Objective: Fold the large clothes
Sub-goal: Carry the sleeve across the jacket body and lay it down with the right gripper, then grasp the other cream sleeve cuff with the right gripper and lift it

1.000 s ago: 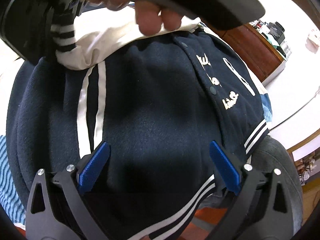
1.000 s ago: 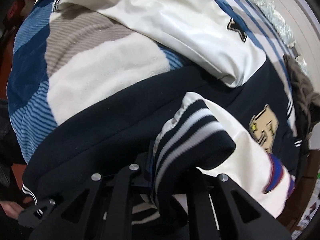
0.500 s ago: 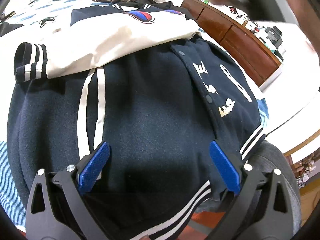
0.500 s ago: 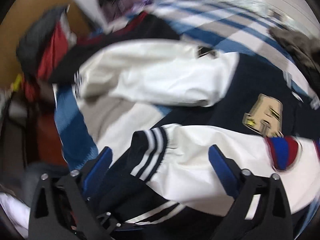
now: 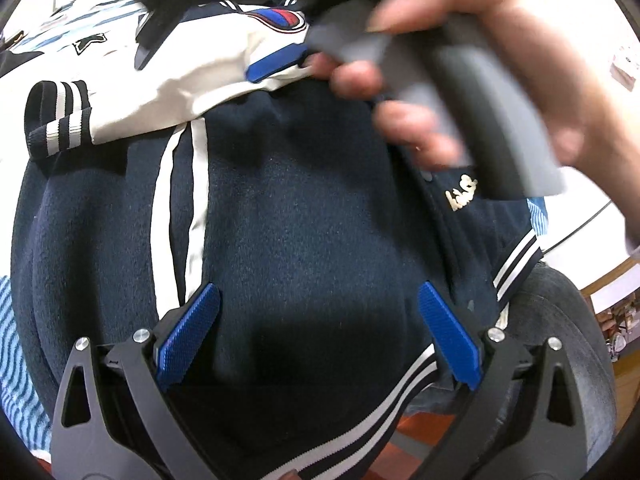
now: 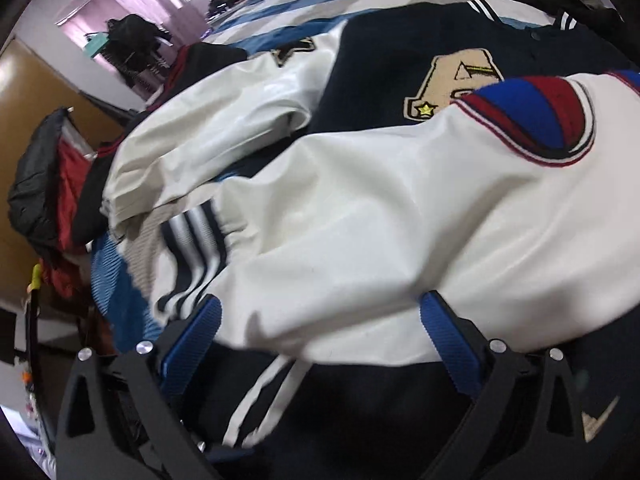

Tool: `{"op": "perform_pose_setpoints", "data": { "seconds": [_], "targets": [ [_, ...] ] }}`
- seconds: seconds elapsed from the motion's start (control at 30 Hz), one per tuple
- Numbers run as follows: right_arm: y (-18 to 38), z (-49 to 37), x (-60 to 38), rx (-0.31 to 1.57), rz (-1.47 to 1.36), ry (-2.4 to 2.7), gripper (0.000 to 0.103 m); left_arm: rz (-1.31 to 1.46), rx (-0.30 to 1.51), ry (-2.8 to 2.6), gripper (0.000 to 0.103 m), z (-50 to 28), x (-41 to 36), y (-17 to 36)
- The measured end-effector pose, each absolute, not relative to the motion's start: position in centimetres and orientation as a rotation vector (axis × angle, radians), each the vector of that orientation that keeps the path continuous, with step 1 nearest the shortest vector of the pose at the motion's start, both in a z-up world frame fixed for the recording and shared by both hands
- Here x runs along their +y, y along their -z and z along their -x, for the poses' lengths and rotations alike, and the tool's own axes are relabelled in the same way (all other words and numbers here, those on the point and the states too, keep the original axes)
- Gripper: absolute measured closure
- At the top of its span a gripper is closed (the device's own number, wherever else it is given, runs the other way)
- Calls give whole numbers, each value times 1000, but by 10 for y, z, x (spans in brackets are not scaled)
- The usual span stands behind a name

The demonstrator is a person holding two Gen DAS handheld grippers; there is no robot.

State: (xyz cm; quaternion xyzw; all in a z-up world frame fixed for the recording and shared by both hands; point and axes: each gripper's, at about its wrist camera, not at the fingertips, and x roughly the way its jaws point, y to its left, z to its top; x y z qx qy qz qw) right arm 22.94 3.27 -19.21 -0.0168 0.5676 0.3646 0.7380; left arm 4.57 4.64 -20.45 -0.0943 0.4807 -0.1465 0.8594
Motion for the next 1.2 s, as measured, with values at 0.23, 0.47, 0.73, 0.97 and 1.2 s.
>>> {"op": "perform_pose_setpoints", "data": {
  "seconds": [0.23,0.47,0.73,0.97,1.2],
  "targets": [
    [202,-255,61,1278,94,-742,5,229,1014,317,6,-48,51,202],
    [119,-226,78,1140,283,-856,5,259,993,311,6,-43,61,189],
    [63,-113,227,876,692,-1071,5,189,1001,219,6,-43,61,185],
    [103,4,340,564,1115,-1161,5,198,1018,221,6,-46,68,184],
    [175,68,366,210,1466,-1064,5,167,1017,200,6,-52,64,185]
  ]
}}
